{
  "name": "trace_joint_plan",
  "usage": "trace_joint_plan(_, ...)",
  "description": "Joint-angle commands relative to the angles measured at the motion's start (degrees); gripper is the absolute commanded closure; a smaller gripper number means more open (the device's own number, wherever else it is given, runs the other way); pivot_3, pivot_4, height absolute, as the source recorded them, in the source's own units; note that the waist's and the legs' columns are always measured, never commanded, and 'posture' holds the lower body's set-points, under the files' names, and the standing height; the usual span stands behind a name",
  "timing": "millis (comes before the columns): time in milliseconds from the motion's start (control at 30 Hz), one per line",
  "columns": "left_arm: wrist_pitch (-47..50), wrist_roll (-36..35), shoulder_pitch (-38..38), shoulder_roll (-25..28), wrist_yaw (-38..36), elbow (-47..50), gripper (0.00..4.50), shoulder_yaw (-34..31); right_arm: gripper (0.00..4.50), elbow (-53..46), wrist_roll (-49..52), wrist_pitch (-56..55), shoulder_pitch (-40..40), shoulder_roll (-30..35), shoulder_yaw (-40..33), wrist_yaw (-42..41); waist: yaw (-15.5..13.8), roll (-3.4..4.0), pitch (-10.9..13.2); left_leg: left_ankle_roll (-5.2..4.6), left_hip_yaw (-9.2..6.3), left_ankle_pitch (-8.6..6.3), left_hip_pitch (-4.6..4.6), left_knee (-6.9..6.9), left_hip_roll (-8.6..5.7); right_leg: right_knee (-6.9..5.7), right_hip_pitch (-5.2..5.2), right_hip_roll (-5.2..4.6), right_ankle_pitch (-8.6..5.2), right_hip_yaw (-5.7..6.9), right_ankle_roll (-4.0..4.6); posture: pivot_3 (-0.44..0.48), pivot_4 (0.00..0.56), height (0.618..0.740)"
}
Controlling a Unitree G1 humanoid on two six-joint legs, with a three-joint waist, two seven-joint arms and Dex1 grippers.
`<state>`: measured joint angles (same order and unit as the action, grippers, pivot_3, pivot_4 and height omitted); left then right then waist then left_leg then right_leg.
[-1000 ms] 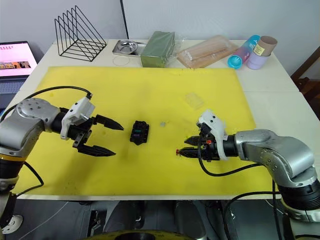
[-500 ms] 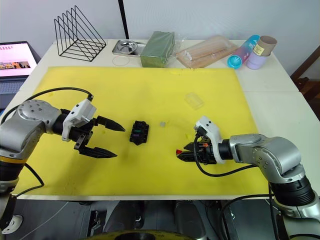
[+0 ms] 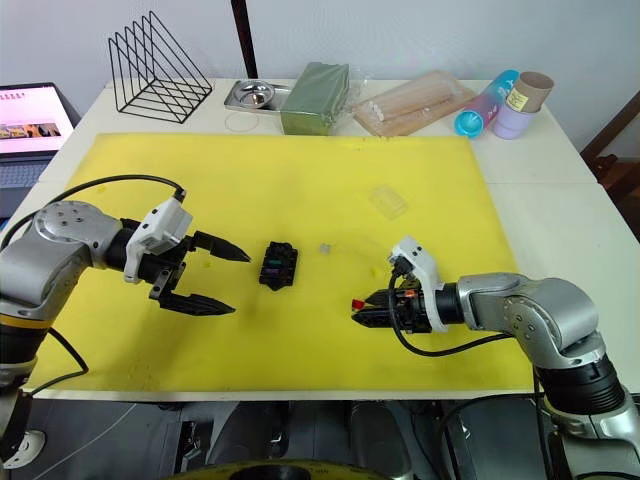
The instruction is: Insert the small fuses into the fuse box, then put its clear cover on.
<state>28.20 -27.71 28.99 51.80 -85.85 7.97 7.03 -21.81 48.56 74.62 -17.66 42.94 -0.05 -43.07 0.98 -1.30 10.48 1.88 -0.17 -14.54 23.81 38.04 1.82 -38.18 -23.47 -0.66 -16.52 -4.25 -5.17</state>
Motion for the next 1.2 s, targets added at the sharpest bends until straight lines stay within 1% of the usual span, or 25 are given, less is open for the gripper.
trace_joint_plan(33,-0.53,-0.47,0.77,0.39,0.32,1.04,0.00,-1.57,1.84,2.72,2.72,2.08,-0.04,-1.93,-2.11,-0.08,0.00,0.00,0.00,0.00,0.00,0.00,0.00,0.00,0.00,0.00,0.00,0.00,0.00,0.00,0.00,0.000,0.150,0.740)
trace_joint_plan(300,-0.43,-0.54,0.60,0.33,1.04,1.44,0.00,-1.64,1.84,8.96,4.88,4.58,0.13,-3.63,-5.11,-0.37,0.01,0.00,0.00,0.00,0.00,0.00,-0.03,0.00,0.00,0.00,0.03,0.01,0.00,0.00,0.00,0.000,0.150,0.740)
trace_joint_plan(733,-0.58,-0.57,0.20,0.53,1.69,1.47,0.00,-1.78,1.84,9.79,4.33,4.15,-1.47,-4.01,-2.80,-1.08,0.03,0.00,0.00,0.00,0.00,0.00,-0.04,0.00,0.00,0.00,0.03,0.01,0.00,0.00,-0.01,0.000,0.150,0.740)
trace_joint_plan(1067,-0.95,-0.34,0.19,0.68,1.63,1.22,0.00,-1.76,1.84,9.36,3.74,3.03,-1.10,-3.46,-1.67,-1.81,0.17,0.00,0.00,0.00,-0.01,0.00,-0.05,-0.01,0.01,0.00,0.03,0.03,0.00,0.00,0.00,0.000,0.150,0.740)
trace_joint_plan(1167,-0.94,-0.36,0.26,0.73,1.54,1.18,0.00,-1.75,2.37,9.70,3.57,2.87,-1.35,-3.62,-1.67,-1.76,0.17,0.00,0.00,0.00,-0.01,0.00,-0.05,-0.01,0.01,0.00,0.03,0.03,0.00,0.00,0.00,0.000,0.150,0.740)
trace_joint_plan(1200,-0.96,-0.34,0.29,0.76,1.50,1.12,0.00,-1.75,2.71,9.75,3.48,2.81,-1.37,-3.63,-1.61,-1.77,0.17,0.00,0.00,0.00,-0.01,0.00,-0.05,-0.01,0.01,0.00,0.03,0.03,0.00,0.00,0.00,0.000,0.150,0.740)
